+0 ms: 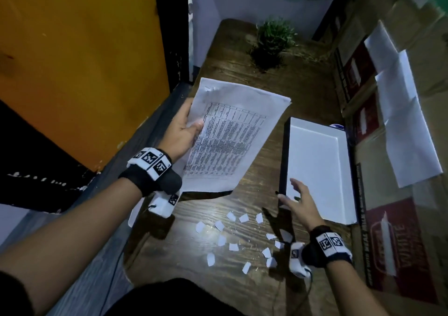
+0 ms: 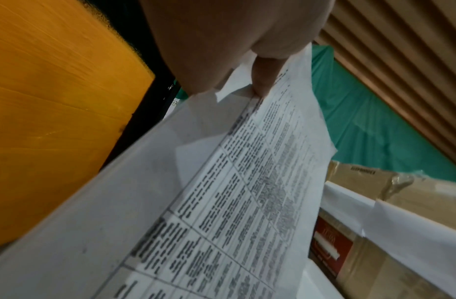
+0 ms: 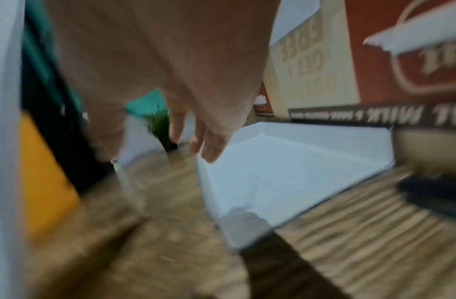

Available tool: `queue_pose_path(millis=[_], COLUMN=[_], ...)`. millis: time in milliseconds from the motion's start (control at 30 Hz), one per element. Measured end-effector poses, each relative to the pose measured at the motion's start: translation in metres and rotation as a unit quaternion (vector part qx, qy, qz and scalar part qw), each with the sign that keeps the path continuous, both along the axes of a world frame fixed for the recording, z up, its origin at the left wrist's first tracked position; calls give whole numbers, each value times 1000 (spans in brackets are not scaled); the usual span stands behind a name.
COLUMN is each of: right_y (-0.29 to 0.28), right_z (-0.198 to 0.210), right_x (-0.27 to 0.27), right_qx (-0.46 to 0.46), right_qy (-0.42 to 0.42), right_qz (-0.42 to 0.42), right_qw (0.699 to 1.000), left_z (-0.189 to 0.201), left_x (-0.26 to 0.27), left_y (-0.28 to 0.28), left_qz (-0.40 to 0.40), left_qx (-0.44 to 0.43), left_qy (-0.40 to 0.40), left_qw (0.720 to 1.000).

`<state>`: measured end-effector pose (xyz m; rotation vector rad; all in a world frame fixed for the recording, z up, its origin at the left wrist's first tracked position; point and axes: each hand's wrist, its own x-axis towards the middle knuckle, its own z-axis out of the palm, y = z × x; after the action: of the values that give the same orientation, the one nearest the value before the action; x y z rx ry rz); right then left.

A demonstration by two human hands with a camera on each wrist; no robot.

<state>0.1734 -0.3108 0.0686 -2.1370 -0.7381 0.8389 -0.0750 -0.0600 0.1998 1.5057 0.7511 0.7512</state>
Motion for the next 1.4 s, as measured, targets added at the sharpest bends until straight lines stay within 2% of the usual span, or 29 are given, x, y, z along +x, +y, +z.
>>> queue_pose_path(millis=[67, 133, 200, 267, 367, 433, 533, 600, 667, 767, 933, 1067, 1133, 1267, 1333, 1400], right_y=[26, 42, 44, 35, 7, -14, -39, -44, -44, -39, -30, -20, -18, -17, -21, -23], right_z=[8, 13, 14, 8, -9, -15, -26, -34, -44, -59, -80, -75, -72, -71, -67, -60], right_x=[-2, 4, 16, 31, 56, 71, 101, 123, 145, 172, 200, 193, 191, 187, 180, 168], right_qx=[68, 106, 128, 129, 131, 122, 52, -15, -90, -171, -232, -278, -279, -269, -293, -306], right_qy=[87, 122, 171, 194, 180, 161, 72, -7, -46, -68, -82, -87, -97, -120, -143, -163], right_qz=[48, 63, 40, 6, -73, -109, -147, -162, -184, -192, -220, -241, -235, -205, -173, -147], right_qw=[993, 985, 976, 972, 972, 973, 985, 987, 978, 964, 944, 926, 926, 933, 929, 926], left_z=[9, 10, 10, 3, -29, -61, -111, -135, -151, -151, -169, -177, -174, -161, -149, -142], left_x=[14, 33, 58, 83, 117, 136, 168, 196, 227, 266, 292, 298, 300, 295, 288, 273], left_y=[2, 2, -2, -11, -30, -48, -91, -116, -130, -138, -139, -146, -148, -151, -150, -147], left_qz=[-21, -30, -19, -6, -12, -60, -205, -263, -268, -234, -236, -256, -280, -342, -355, -361], left_qx=[-43, -107, -173, -200, -219, -245, -191, -145, -114, -67, 37, 70, 61, 78, 78, 49], left_qy=[-42, -72, -94, -93, -54, 32, 224, 282, 299, 326, 426, 465, 475, 507, 491, 441], left_qw=[998, 991, 980, 975, 974, 967, 933, 911, 909, 913, 872, 844, 832, 787, 792, 820])
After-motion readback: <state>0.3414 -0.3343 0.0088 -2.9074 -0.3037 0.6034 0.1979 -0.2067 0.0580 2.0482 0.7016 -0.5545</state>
